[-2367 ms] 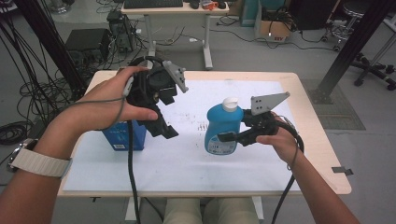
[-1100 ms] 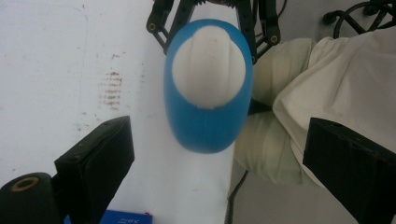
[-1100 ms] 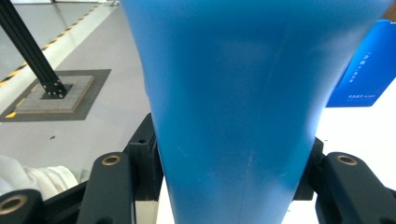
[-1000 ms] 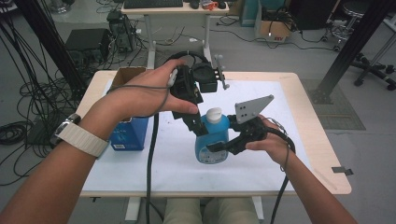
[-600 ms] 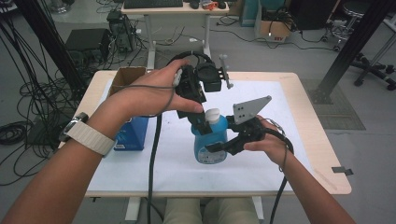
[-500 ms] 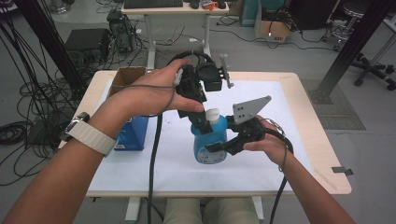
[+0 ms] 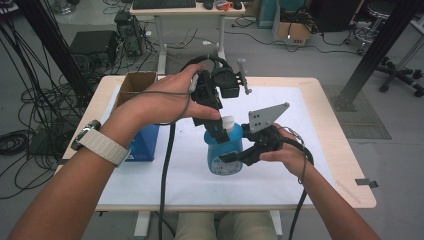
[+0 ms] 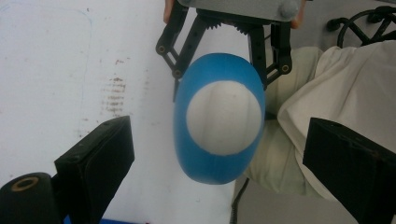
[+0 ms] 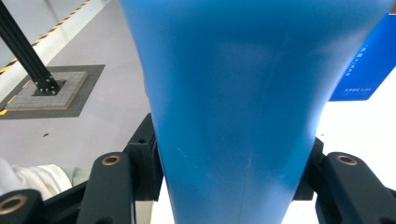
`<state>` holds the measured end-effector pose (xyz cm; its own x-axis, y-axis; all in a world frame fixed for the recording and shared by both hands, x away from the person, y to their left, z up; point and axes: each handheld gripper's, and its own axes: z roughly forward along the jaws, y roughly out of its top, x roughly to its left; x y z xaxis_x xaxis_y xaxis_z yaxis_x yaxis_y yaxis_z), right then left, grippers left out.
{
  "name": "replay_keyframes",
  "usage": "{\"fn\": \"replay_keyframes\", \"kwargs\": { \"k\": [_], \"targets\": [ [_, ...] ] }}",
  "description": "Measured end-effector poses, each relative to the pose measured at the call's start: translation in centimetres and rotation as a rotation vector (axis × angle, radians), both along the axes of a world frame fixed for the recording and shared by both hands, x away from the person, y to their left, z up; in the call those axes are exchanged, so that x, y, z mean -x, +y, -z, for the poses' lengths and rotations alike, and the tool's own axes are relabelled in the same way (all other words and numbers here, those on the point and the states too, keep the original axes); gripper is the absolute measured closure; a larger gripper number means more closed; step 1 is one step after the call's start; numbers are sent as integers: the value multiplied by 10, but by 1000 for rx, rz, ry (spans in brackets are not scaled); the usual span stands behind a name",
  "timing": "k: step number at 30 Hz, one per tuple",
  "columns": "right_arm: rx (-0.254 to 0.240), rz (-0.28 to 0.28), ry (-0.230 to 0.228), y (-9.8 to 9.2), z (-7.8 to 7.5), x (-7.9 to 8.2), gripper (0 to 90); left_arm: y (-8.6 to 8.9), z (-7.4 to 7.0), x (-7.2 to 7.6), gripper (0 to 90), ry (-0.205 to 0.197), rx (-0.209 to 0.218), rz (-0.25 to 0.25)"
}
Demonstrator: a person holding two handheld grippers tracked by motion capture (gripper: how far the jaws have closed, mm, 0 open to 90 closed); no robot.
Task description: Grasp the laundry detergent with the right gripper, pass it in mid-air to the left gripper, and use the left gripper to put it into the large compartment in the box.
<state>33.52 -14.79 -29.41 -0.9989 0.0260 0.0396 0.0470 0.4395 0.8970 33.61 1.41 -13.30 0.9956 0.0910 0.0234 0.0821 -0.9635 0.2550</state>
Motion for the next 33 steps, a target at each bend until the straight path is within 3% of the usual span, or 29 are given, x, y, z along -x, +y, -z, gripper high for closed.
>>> {"fn": "replay_keyframes", "kwargs": {
  "k": [8,10,12,33],
  "targets": [
    [-3,-1,0,0,1,-1,432,-1,2,-1,91,3,5,1],
    [3,4,18,0,0,0,433,-1,2,-1,91,2,5,0],
    [-5,0,2,0,0,-1,433,-1,2,-1,91,2,7,1],
    [-5,7,7,2,-1,-1,432,0,0,2,97,-2,9,2]
  ]
}}
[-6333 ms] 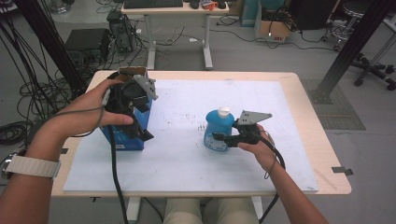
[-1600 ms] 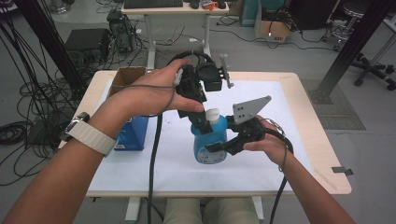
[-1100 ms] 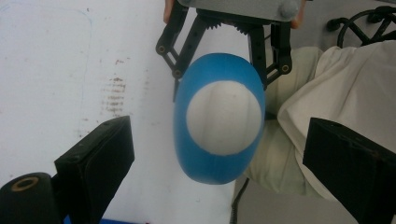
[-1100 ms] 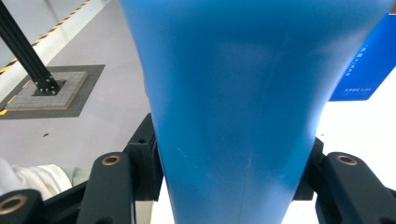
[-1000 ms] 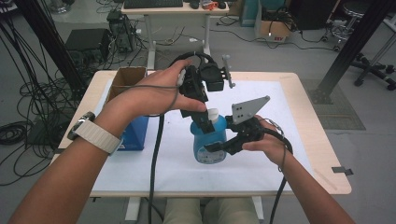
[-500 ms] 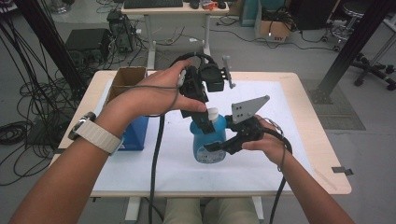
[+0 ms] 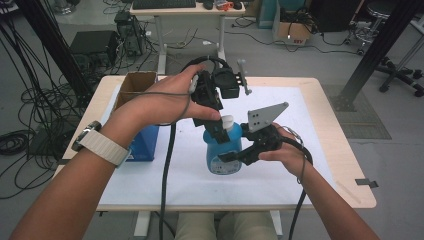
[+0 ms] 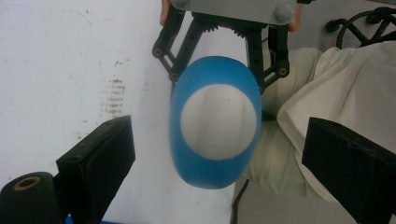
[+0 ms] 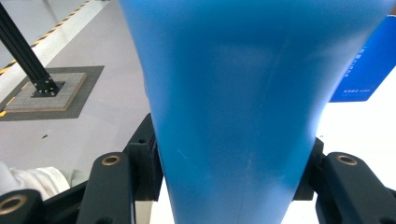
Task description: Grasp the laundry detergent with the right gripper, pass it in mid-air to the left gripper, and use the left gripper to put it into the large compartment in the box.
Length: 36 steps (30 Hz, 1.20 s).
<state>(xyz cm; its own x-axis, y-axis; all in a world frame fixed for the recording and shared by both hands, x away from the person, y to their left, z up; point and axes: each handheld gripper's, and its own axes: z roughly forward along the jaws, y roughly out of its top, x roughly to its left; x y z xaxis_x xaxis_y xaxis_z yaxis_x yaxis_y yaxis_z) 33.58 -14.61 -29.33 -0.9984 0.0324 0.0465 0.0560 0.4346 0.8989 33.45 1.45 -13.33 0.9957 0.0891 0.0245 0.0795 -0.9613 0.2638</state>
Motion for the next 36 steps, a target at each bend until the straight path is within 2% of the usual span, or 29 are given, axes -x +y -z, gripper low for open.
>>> {"fn": "replay_keyframes", "kwargs": {
  "k": [36],
  "targets": [
    [6,4,4,1,0,-1,432,2,0,0,98,1,6,0]
  ]
}}
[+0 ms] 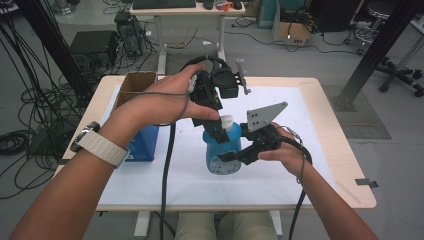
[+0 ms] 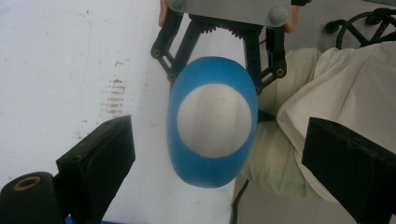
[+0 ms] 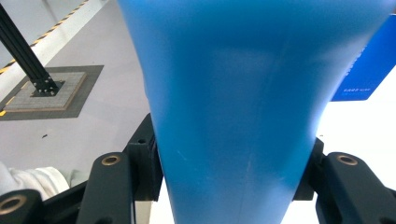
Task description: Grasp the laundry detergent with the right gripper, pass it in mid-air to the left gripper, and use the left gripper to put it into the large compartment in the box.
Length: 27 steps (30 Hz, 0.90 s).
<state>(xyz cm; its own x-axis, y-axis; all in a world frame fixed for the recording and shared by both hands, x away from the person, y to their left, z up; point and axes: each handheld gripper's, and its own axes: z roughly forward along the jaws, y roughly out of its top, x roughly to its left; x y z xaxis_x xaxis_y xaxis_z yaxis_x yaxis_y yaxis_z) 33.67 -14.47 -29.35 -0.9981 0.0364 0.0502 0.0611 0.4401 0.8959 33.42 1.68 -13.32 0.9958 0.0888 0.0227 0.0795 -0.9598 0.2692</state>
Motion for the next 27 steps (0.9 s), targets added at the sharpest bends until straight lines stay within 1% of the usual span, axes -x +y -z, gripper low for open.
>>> {"fn": "replay_keyframes", "kwargs": {
  "k": [27],
  "targets": [
    [1,11,-2,-1,0,-1,431,0,-1,0,98,-3,0,-1]
  ]
}}
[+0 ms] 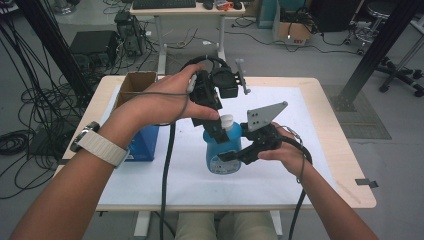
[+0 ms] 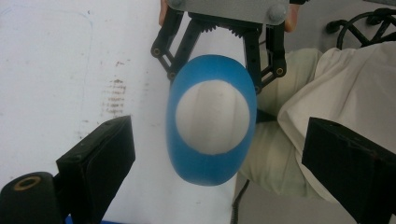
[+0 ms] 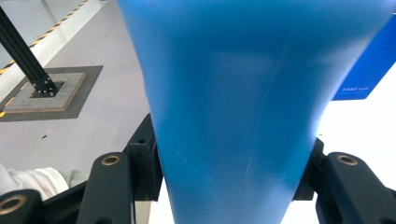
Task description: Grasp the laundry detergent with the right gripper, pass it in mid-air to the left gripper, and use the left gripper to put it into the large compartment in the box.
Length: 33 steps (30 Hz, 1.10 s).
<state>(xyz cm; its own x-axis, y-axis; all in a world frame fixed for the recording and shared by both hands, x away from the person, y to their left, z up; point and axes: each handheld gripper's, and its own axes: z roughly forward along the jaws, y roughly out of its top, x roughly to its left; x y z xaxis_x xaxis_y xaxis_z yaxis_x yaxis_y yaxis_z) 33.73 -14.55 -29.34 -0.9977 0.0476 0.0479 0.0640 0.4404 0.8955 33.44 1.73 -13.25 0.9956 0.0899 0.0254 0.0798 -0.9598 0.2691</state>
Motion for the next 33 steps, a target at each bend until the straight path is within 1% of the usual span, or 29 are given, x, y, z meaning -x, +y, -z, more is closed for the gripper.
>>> {"fn": "replay_keyframes", "kwargs": {
  "k": [5,10,15,16,18,19,21,24,27,33],
  "targets": [
    [-1,0,1,0,0,0,431,0,0,0,98,1,-2,-1],
    [-3,2,1,0,0,0,431,0,-1,0,97,-11,-3,2],
    [-5,5,2,-1,0,0,431,0,-1,0,98,-13,1,0],
    [-4,5,1,-1,0,-1,431,0,-1,0,97,-19,0,2],
    [-5,-1,5,0,0,-1,431,0,-1,0,97,-16,1,2],
    [-5,7,0,-1,0,-1,431,0,-1,0,97,-17,5,3],
    [-6,5,5,-1,0,-1,431,0,0,0,96,-11,5,2],
    [-4,0,6,0,0,-1,431,-1,0,0,94,-12,3,4],
    [-8,7,5,0,1,0,431,-2,1,0,95,-11,-3,7],
    [-7,5,6,0,0,-1,431,-2,2,0,95,-9,4,5]
  ]
}}
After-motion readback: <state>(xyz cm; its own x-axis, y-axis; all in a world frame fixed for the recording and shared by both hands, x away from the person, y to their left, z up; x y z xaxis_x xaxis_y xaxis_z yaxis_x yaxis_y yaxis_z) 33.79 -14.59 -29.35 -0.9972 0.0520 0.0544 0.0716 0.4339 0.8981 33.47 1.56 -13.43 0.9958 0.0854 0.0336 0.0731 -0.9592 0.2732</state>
